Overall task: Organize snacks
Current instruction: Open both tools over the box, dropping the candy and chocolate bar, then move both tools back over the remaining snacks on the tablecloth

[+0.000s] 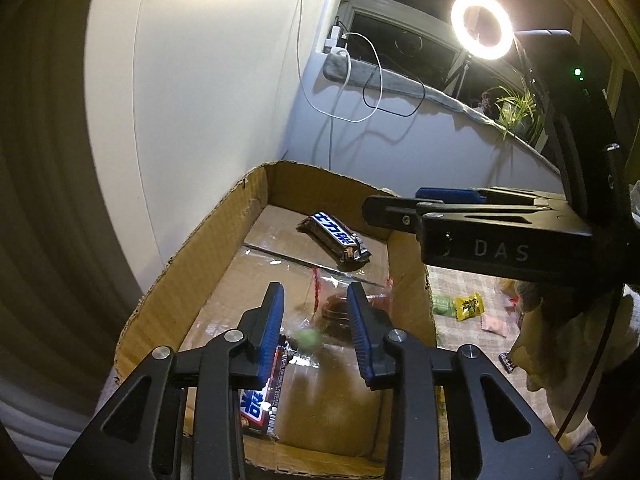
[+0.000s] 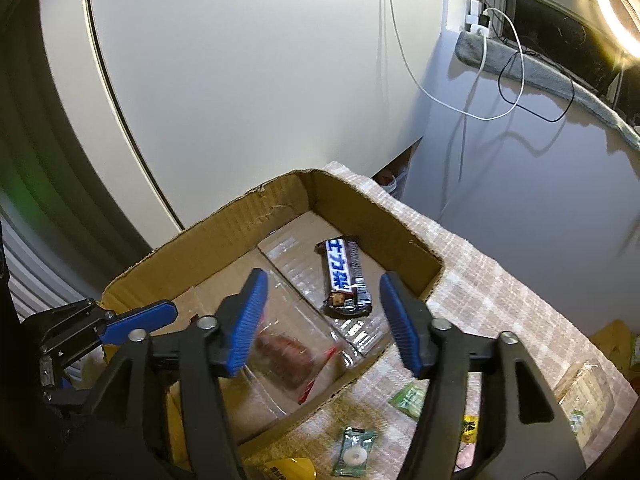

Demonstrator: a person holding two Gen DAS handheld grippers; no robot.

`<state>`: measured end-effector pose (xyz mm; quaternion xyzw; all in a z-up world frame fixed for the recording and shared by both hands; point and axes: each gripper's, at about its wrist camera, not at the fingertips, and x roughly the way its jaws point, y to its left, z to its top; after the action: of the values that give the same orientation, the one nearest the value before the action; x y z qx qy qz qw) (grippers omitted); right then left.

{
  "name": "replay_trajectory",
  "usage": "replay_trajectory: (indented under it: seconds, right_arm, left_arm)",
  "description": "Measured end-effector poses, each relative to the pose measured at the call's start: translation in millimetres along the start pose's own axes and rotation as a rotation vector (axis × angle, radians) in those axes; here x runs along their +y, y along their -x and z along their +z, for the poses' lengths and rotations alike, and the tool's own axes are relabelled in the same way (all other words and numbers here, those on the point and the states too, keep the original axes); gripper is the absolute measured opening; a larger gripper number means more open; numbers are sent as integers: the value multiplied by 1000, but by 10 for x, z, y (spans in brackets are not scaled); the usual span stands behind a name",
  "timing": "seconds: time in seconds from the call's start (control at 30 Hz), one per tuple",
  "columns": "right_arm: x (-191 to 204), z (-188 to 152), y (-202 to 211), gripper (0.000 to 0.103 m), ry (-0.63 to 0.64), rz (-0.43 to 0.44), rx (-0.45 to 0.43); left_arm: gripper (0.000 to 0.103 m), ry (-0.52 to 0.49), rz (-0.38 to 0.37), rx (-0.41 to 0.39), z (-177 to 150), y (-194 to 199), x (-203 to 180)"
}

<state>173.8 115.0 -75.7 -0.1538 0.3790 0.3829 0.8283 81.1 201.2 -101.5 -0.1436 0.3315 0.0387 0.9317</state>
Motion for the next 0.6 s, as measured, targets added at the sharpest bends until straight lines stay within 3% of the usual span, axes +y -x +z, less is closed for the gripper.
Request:
replay_trajectory:
  seconds: [0.23,0.3,0.37,0.6]
  right_arm:
    - [-50,2,70,71,-9,-12,-11]
    - [-48,-5,87,82,-9,-14,-13]
    - [-50,-9,106,86,-8,-19,-21]
    - [-63,-15,195,90,1,-34,-31]
  left_arm:
    - [31,0,1,-7,-4,10,3]
    - [31,-4,3,-7,-6,8,-5]
    - [31,-6,3,-7,-6,12,-13]
    - [31,-2,7,-20,12,42,-31]
